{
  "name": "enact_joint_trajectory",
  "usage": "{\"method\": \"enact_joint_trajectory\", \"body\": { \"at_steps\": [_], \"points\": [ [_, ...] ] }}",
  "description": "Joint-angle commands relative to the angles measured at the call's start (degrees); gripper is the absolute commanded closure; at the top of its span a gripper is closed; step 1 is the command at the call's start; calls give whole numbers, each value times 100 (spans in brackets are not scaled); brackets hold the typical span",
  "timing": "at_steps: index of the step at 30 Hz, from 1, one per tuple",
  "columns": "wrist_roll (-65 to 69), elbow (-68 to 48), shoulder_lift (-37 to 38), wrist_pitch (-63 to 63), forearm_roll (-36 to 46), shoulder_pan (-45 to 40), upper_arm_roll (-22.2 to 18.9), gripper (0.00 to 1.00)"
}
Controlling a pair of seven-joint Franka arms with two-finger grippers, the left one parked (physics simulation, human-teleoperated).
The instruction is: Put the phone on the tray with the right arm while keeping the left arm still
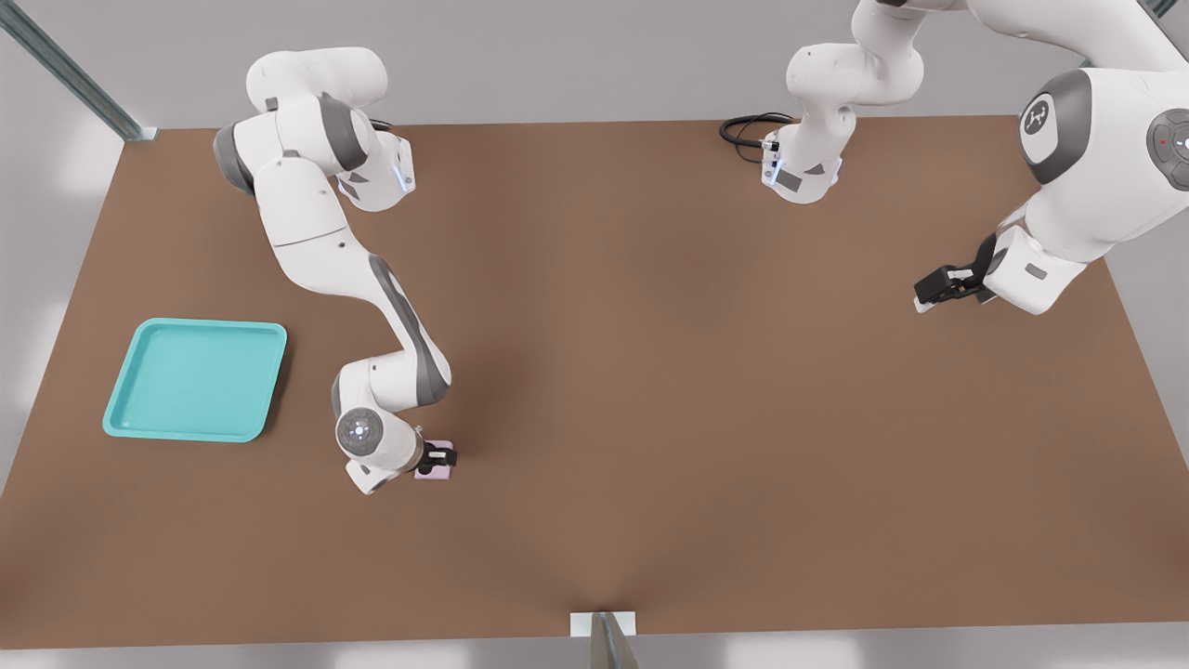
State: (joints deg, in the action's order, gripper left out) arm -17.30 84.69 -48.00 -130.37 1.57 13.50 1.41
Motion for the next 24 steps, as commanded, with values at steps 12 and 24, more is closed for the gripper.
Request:
{"method": "enact_joint_trajectory", "body": {
  "at_steps": [12, 24],
  "points": [
    [420, 57, -26, 47, 256, 38, 0, 17],
    [473, 48, 194, 187, 247, 30, 0, 21]
  ]
}}
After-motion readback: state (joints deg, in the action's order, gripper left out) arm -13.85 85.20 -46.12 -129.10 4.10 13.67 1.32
